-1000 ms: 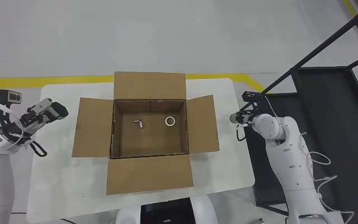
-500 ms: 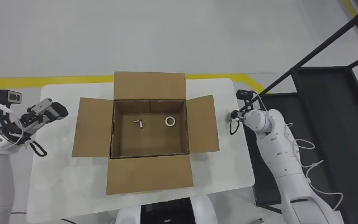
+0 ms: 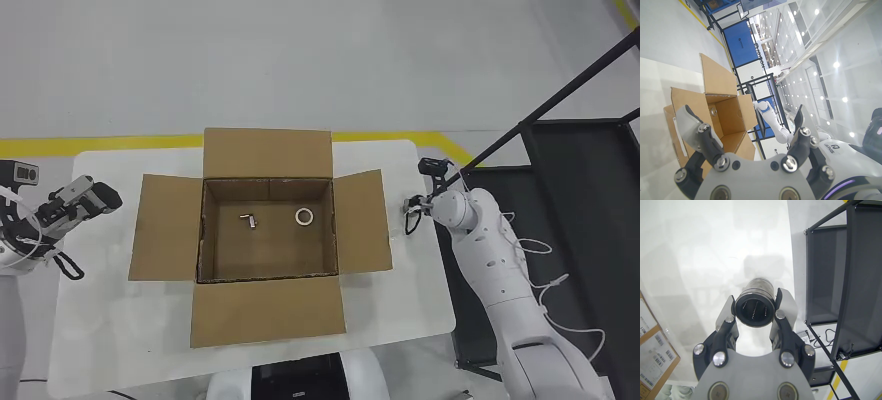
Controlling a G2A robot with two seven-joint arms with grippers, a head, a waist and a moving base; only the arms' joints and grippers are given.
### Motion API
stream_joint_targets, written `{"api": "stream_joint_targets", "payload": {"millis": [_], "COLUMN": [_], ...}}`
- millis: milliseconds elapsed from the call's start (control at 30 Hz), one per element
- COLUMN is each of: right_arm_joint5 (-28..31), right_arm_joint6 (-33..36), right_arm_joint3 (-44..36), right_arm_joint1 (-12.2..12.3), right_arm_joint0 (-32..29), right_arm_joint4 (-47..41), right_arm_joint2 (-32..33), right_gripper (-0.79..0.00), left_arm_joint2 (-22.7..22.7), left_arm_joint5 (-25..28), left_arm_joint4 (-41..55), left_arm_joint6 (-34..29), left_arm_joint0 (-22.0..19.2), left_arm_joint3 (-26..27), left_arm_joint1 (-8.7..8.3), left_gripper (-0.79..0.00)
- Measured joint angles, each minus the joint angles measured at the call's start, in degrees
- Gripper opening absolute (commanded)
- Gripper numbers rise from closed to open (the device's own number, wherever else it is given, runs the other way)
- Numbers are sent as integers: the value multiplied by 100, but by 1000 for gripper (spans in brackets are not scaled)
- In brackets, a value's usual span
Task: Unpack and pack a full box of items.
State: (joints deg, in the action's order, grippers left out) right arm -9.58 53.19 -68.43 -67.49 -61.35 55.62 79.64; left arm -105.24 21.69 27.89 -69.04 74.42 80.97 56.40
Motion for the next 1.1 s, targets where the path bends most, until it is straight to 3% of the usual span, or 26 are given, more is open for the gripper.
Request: {"api": "stream_joint_targets", "payload": {"millis": [33, 67, 100, 367, 567, 900, 1100], "right_arm_joint5": [-8, -17, -25, -151, -157, 360, 756], "right_arm_joint6": [-3, -5, -8, 5, 76, -820, -427], "right_arm_joint3": [22, 41, 59, 38, -443, -2791, -3802], "right_arm_joint1": [-3, -4, -6, 2, 47, 140, 100], "right_arm_joint0": [14, 25, 35, 93, -1, -707, -887], "right_arm_joint4": [-12, -19, -23, -34, -244, -542, -2006], "right_arm_joint2": [-10, -16, -22, 18, 280, 928, 844], "right_gripper": [-560, -243, 0, 0, 0, 0, 0], "left_arm_joint2": [0, 0, 0, 0, 0, 0, 0], "left_arm_joint5": [0, 0, 0, 0, 0, 0, 0], "left_arm_joint4": [0, 0, 0, 0, 0, 0, 0], "left_arm_joint6": [0, 0, 0, 0, 0, 0, 0], "left_arm_joint0": [0, 0, 0, 0, 0, 0, 0], "left_arm_joint3": [0, 0, 0, 0, 0, 0, 0], "left_arm_joint1": [0, 0, 0, 0, 0, 0, 0], "left_gripper": [0, 0, 0, 0, 0, 0, 0]}}
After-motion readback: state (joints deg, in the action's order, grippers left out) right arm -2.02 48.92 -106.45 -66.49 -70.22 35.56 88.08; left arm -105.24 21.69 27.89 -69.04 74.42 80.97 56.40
